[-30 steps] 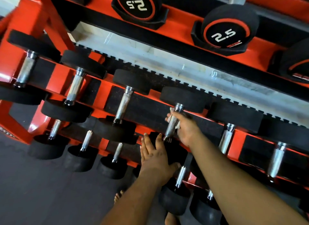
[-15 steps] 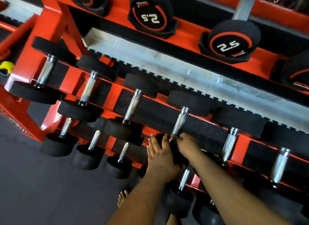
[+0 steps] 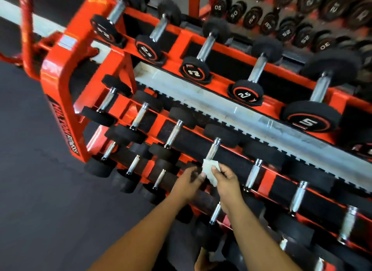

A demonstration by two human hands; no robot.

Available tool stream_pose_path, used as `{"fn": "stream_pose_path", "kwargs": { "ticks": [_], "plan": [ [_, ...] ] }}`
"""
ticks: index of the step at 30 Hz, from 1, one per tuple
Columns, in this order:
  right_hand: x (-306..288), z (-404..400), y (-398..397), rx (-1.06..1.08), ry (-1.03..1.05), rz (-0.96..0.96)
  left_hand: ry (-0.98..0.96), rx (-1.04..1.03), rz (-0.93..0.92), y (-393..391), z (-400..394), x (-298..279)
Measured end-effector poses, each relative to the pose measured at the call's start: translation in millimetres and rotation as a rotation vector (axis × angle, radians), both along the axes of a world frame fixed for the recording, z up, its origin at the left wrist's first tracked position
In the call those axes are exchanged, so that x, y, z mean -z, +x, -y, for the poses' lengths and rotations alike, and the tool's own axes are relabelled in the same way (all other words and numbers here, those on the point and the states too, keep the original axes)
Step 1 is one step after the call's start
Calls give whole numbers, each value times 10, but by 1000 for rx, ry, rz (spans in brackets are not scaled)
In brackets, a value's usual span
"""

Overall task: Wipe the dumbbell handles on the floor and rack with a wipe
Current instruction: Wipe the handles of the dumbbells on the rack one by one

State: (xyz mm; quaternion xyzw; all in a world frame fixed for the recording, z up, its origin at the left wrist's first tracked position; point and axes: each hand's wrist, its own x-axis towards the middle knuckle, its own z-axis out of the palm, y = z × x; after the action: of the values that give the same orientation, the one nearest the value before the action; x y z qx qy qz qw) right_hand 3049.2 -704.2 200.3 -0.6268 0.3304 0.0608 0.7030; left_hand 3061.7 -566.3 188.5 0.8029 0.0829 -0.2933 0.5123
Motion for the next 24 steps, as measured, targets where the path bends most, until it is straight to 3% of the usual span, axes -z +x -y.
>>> {"fn": "stream_pose_path", "kwargs": {
  "ticks": [6,11,17,21,24],
  "plan": [
    [-880,-351,-351,-125,-49,76,-48,-37,172,-268,-378,-797],
    [-1330,-443,-542,-231,-198,138,-128,-56,145,-460,-677,-1273],
    [-1625,-453,-658,-326,-512,305,-170,-184,174,-675,-690,-1718],
    [-1835,-366,-797,-528,-492,395,-270,-362,171,-893,-584,-1986],
    [-1890,-222,-900,-543,-467,441,-334,-428,168,-1077,-480,-2104]
  ]
}}
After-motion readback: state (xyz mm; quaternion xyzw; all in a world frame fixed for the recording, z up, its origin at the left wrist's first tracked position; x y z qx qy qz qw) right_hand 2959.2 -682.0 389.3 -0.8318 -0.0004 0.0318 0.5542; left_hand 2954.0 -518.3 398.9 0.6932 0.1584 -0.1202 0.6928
